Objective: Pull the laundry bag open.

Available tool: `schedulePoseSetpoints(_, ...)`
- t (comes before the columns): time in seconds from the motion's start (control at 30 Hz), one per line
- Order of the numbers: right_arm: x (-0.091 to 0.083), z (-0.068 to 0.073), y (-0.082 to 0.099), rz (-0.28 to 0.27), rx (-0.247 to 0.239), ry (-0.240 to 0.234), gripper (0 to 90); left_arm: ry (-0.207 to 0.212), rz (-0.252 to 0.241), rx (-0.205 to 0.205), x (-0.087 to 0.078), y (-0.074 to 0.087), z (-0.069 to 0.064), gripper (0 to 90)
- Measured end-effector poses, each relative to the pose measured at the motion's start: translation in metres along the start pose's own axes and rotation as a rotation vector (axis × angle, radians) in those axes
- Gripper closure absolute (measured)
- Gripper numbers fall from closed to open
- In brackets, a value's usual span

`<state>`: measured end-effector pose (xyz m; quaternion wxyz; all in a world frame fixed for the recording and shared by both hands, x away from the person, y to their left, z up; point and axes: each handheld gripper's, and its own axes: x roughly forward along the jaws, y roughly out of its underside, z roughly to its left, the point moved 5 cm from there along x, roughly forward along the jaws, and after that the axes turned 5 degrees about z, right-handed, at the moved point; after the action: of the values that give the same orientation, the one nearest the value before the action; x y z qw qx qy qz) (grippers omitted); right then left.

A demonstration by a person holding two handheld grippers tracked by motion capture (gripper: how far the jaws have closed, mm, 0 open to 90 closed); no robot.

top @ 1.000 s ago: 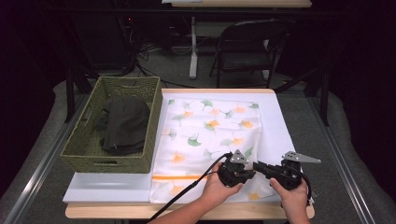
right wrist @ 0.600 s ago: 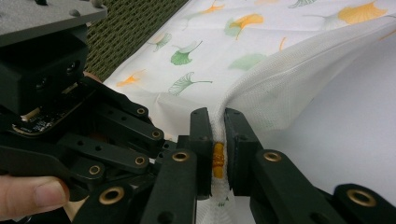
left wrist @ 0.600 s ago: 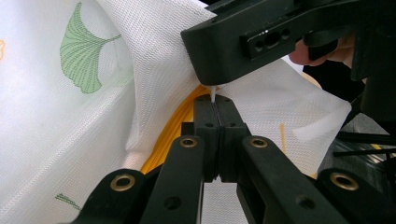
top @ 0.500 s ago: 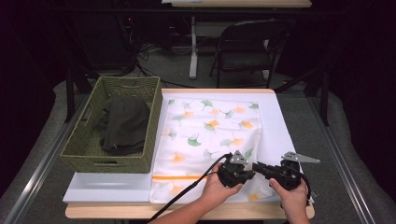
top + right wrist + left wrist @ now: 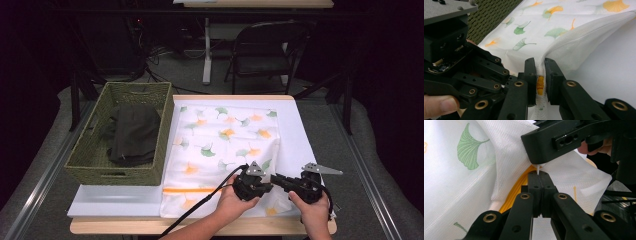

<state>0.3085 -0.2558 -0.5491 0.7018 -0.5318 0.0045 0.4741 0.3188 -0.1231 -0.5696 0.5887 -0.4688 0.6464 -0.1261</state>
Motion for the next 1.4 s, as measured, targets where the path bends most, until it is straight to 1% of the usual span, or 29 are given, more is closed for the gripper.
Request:
schedulePoseSetpoints(0.17,-0.0005,-0.0003,-0.0006,-0.005,-0.018,0.005,81.8,-0.001,0.000,0.004,-0.0013,-0.0004,0.0001,89.9)
schedulePoseSetpoints(0.27,-0.0003,0.0002,-0.0002,0.001,-0.017,0.009,82.0,-0.011,0.008,-0.002,-0.0011,0.0000,0.0002,89.9)
schedulePoseSetpoints(0.37,0.0005,-0.0003,0.0000,0.001,-0.029,0.016,82.1,-0.014,0.010,-0.013,-0.0005,0.0002,0.0004,90.0)
schedulePoseSetpoints(0.43,0.0008,0.0004,0.0002,0.003,-0.025,0.015,82.1,-0.021,0.008,-0.014,-0.0002,0.0003,0.0009,90.0)
schedulePoseSetpoints(0.53,0.0013,0.0000,0.0005,0.006,-0.027,0.018,82.1,-0.019,0.012,-0.020,0.0001,0.0008,0.0016,90.0)
schedulePoseSetpoints(0.67,0.0017,0.0005,0.0010,0.011,-0.029,0.015,82.1,-0.023,0.022,-0.016,0.0005,0.0018,0.0029,90.0)
schedulePoseSetpoints(0.77,0.0019,0.0003,0.0012,0.012,-0.031,0.016,81.9,-0.027,0.022,-0.025,0.0015,0.0029,0.0036,90.0)
schedulePoseSetpoints(0.87,0.0025,-0.0003,0.0019,0.015,-0.024,0.015,81.8,-0.031,0.026,-0.023,0.0016,0.0036,0.0036,90.0)
schedulePoseSetpoints(1.0,0.0033,-0.0022,0.0027,0.015,-0.030,0.016,81.2,-0.045,0.032,-0.013,0.0021,0.0049,0.0045,90.0)
schedulePoseSetpoints(1.07,0.0034,-0.0033,0.0040,0.025,-0.027,0.018,80.8,-0.054,0.032,-0.017,0.0028,0.0058,0.0051,89.9)
schedulePoseSetpoints(1.1,0.0038,-0.0046,0.0048,0.029,-0.029,0.024,80.8,-0.049,0.037,-0.018,0.0027,0.0065,0.0055,90.0)
schedulePoseSetpoints(1.17,0.0047,-0.0066,0.0062,0.034,-0.021,0.018,80.8,-0.047,0.040,-0.016,0.0026,0.0076,0.0064,90.0)
schedulePoseSetpoints(1.27,0.0054,-0.0075,0.0064,0.037,-0.003,0.007,81.3,-0.046,0.033,-0.024,0.0024,0.0079,0.0066,90.0)
schedulePoseSetpoints(1.4,0.0060,-0.0046,0.0059,0.040,-0.025,0.017,81.7,-0.046,0.034,-0.026,0.0019,0.0081,0.0068,90.0)
